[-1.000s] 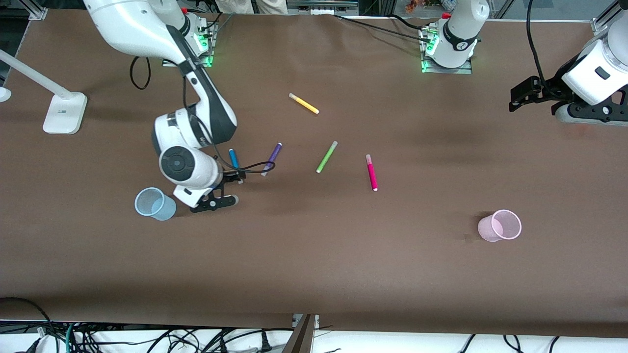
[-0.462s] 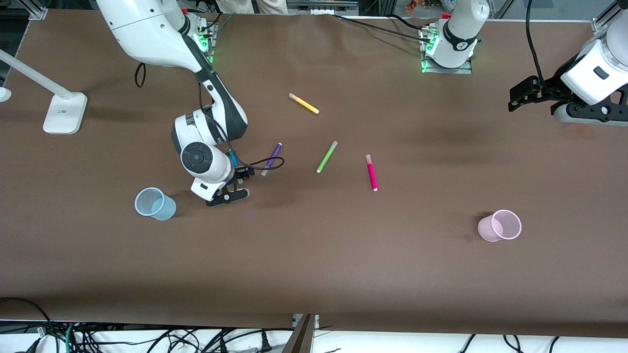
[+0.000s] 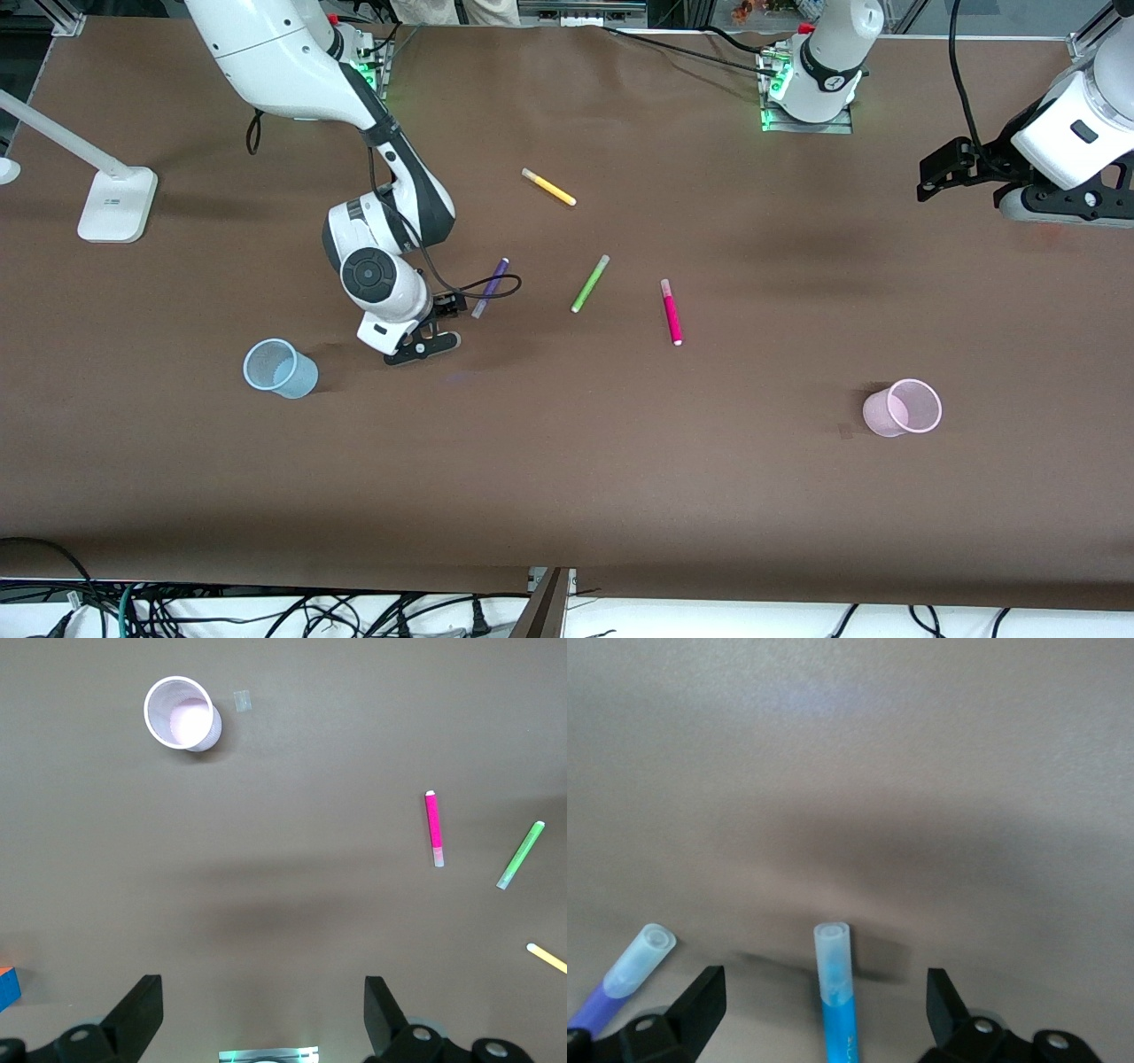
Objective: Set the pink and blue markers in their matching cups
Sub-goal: 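Close the right gripper on the blue marker and lift it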
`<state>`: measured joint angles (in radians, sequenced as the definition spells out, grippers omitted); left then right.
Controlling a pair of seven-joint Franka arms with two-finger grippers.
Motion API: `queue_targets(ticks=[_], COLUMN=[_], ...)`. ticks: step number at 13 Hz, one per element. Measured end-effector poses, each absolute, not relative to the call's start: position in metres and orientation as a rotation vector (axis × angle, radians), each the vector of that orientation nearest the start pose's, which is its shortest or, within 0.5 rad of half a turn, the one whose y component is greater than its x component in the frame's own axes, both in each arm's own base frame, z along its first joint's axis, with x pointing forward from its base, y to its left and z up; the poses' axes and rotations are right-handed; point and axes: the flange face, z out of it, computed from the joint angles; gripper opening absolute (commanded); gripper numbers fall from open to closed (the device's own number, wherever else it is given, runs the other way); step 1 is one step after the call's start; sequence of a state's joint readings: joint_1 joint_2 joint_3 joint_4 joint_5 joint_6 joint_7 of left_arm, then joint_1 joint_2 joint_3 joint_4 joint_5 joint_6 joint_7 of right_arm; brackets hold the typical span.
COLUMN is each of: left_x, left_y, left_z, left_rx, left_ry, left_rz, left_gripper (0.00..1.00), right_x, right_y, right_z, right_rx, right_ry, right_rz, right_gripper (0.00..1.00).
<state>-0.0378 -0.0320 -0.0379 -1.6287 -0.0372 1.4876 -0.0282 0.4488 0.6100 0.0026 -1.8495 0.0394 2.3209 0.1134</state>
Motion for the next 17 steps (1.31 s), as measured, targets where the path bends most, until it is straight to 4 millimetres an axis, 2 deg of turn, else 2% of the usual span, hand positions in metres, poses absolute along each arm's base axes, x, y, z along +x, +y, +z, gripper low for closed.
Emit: queue_targets(ticks=[1,2,3,7,11,13,15,17], left_x=[0.532,0.532,0.532,0.532,0.532,0.532,0.532,0.532], left_y=[-0.045,-0.045,-0.045,-0.045,-0.045,-0.045,-0.045,-0.049], left_z=[0.608,0.608,0.608,0.608,0.608,0.608,0.608,0.608], left_rx=[-3.166,-3.166,-3.166,-3.166,-3.166,-3.166,-3.166,-3.165], left_ry=[0.077,0.077,0.077,0.077,0.077,0.077,0.078,0.088], left_rz=[0.176,0.176,0.176,0.176,0.176,0.176,0.176,0.177], left_gripper=[1.00,1.00,1.00,1.00,1.00,1.00,1.00,1.00], right_x=[0.564,0.564,0.564,0.563,0.566,0.573,0.586,0.602], right_y=[0.274,0.274,0.274,0.273,0.274,0.274,0.273,0.265], right_z=[0.180,0.180,0.180,0.178,0.180,0.188,0.212,0.249], right_rx=[-3.108,-3.108,-3.107,-3.105,-3.102,-3.096,-3.080,-3.066], right_ry=[-0.484,-0.486,-0.490,-0.496,-0.496,-0.511,-0.560,-0.603], right_rz=[0.223,0.224,0.223,0.215,0.183,0.141,0.060,-0.040], right_gripper=[0.62,0.47,0.41,0.03,0.01,0.01,0.01,0.01])
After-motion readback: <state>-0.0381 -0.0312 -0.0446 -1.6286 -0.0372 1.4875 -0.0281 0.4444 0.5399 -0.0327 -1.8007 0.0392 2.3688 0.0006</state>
